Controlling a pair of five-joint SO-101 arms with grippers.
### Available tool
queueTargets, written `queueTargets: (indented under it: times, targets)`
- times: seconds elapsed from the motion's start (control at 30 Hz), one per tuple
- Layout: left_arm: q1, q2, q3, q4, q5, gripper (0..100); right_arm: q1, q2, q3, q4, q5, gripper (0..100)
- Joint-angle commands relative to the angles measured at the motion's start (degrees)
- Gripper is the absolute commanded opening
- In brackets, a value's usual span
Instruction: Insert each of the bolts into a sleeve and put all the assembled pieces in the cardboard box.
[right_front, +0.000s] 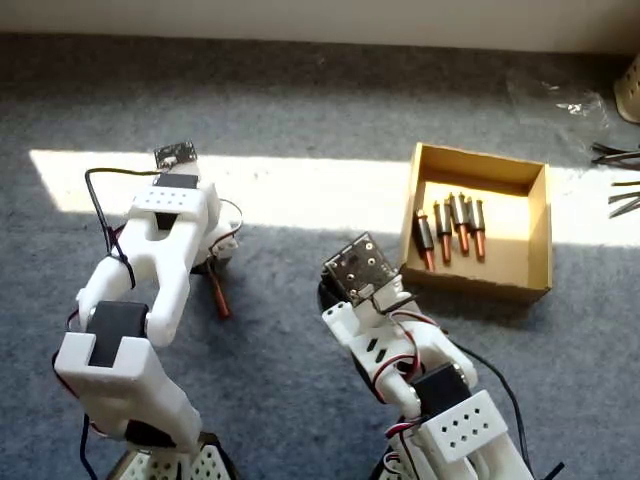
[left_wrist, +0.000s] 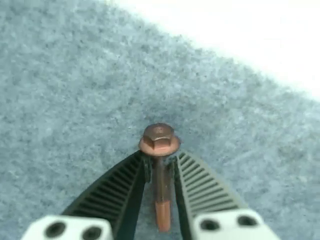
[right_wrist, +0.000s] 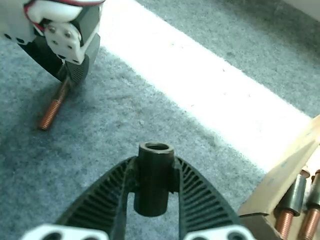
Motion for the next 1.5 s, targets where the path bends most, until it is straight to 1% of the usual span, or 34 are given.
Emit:
queueTargets:
  times: [0.0, 0.13, 0.33, 0.47, 0.73, 0.83, 0.87, 0.97, 1.0, 1.23, 1.3, 1.37, 1.43, 1.47]
  targets:
    - [-0.7, -0.3, 1.7, -3.4, 0.5, 8, 0.7, -1.1, -0.5, -1.5, 0.7, 0.5]
    - [-0.7, -0.4, 5.3, -8.2, 0.5, 7, 0.7, -1.1, -0.5, -1.5, 0.7, 0.5]
    - [-0.4, -0.4, 5.7, -8.0, 0.4, 7, 0.7, -1.1, -0.5, -1.5, 0.7, 0.5]
    - [-0.4, -0.4, 5.4, -8.0, 0.4, 0, 0.7, -1.1, -0.5, -1.5, 0.7, 0.5]
    - [-0.4, -1.1, 4.9, -8.2, 0.4, 0, 0.7, -1.1, -0.5, -1.5, 0.7, 0.5]
    - [-0.3, -1.3, 2.1, -7.8, 0.4, 0, 0.7, -1.1, -0.5, -1.5, 0.7, 0.5]
    - [-0.4, -1.3, 1.1, -7.4, -0.8, 0, 0.7, -1.1, -0.5, -1.5, 0.7, 0.5]
    - [-0.3, -1.3, -2.9, -4.1, -8.1, 0, 0.7, -1.1, -0.5, -1.5, 0.7, 0.5]
    - [-0.3, -1.3, -4.6, -2.8, -9.0, 0, 0.7, -1.1, -0.5, -1.5, 0.6, 0.5]
    - [-0.4, -1.3, -17.5, 9.0, -9.2, 0, 0.4, -1.1, -0.4, -3.1, 0.2, 0.5]
    - [-0.4, -1.3, -21.0, 10.8, -9.3, 0, 0.4, -1.1, 1.6, -7.1, -3.0, 0.5]
    - [-0.4, -1.3, -24.1, 12.0, -9.4, 0, 0.4, -1.1, 4.8, -13.4, -5.3, 0.5]
    - [-0.1, -1.3, -26.9, 12.2, -9.7, 0, 0.4, -1.1, 7.9, -19.7, -5.4, 0.5]
    - [0.4, -1.3, -28.1, 12.2, -11.2, 0, 0.4, -1.1, 9.0, -21.9, -5.4, 0.5]
